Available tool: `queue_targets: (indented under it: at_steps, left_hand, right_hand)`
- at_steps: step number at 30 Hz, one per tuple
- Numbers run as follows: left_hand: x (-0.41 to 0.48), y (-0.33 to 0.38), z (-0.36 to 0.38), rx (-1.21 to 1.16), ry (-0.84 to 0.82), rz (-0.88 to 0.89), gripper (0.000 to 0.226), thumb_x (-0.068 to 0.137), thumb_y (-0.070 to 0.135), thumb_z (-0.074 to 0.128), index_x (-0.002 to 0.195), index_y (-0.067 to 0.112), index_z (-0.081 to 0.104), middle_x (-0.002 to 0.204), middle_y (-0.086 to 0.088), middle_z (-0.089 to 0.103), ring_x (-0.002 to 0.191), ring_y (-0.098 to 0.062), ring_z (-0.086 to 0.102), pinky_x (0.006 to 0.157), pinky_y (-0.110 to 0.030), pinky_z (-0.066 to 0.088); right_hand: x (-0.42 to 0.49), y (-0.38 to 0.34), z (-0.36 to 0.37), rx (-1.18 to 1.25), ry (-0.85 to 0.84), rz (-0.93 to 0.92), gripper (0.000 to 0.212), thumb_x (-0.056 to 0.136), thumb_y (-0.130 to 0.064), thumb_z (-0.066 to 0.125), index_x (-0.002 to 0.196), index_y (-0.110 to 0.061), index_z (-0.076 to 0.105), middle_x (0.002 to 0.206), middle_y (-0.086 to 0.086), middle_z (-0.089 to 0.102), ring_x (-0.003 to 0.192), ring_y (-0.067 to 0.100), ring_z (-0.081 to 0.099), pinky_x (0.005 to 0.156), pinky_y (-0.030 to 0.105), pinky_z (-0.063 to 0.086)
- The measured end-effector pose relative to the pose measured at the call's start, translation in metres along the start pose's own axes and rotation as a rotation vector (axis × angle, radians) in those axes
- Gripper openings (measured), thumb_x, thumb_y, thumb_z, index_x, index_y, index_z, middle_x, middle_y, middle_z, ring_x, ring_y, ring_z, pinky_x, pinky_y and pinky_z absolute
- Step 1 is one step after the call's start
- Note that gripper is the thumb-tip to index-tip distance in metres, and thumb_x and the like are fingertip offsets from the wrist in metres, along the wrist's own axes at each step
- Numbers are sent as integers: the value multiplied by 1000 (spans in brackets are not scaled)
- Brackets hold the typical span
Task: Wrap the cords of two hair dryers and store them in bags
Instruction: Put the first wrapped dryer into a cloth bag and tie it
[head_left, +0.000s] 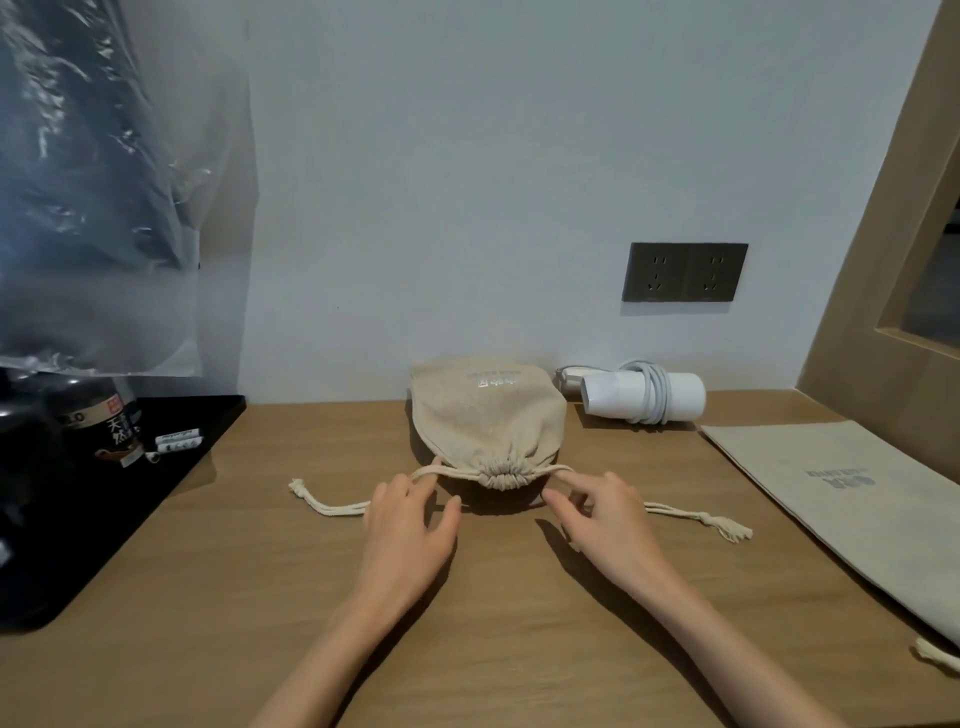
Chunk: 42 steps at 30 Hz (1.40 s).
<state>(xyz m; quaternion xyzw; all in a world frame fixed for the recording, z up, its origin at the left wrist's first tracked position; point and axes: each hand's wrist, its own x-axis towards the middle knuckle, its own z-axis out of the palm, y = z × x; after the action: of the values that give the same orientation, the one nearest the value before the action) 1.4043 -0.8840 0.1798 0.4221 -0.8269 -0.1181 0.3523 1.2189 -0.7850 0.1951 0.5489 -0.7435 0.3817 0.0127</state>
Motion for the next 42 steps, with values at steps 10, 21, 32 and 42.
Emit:
queue_targets:
  at_steps: [10, 21, 32, 42]
  left_hand:
    - [49, 36, -26, -910, -223, -252, 26, 98, 29, 49, 113, 21, 69, 105, 18, 65, 120, -12, 54, 102, -22, 39]
    - [93, 51, -20, -741, -268, 17, 22, 95, 23, 55, 84, 22, 73, 73, 11, 69, 70, 0, 60, 64, -5, 43]
    - [88, 32, -1, -649, -347, 219, 16, 92, 29, 55, 89, 32, 71, 72, 19, 63, 75, 2, 56, 69, -12, 44]
    - [81, 19, 6, -523, -348, 345, 26, 99, 34, 35, 82, 19, 49, 68, 11, 45, 60, -3, 41, 58, -16, 36]
  right_hand:
    - [35, -25, -10, 917, -7, 435, 19, 95, -25, 56, 94, -16, 73, 85, -4, 65, 74, 3, 55, 68, 12, 45]
    - [62, -28, 13, 643, -187, 149, 28, 101, -23, 45, 88, -19, 69, 54, -11, 45, 45, -1, 40, 48, 17, 32]
    - [40, -26, 18, 340, -450, -90, 30, 96, -40, 51, 76, -25, 68, 80, -8, 67, 77, 5, 62, 76, 32, 51]
    - [46, -19, -1, 452, -611, -133, 37, 98, -41, 44, 83, -22, 71, 62, -7, 53, 66, 8, 51, 74, 24, 40]
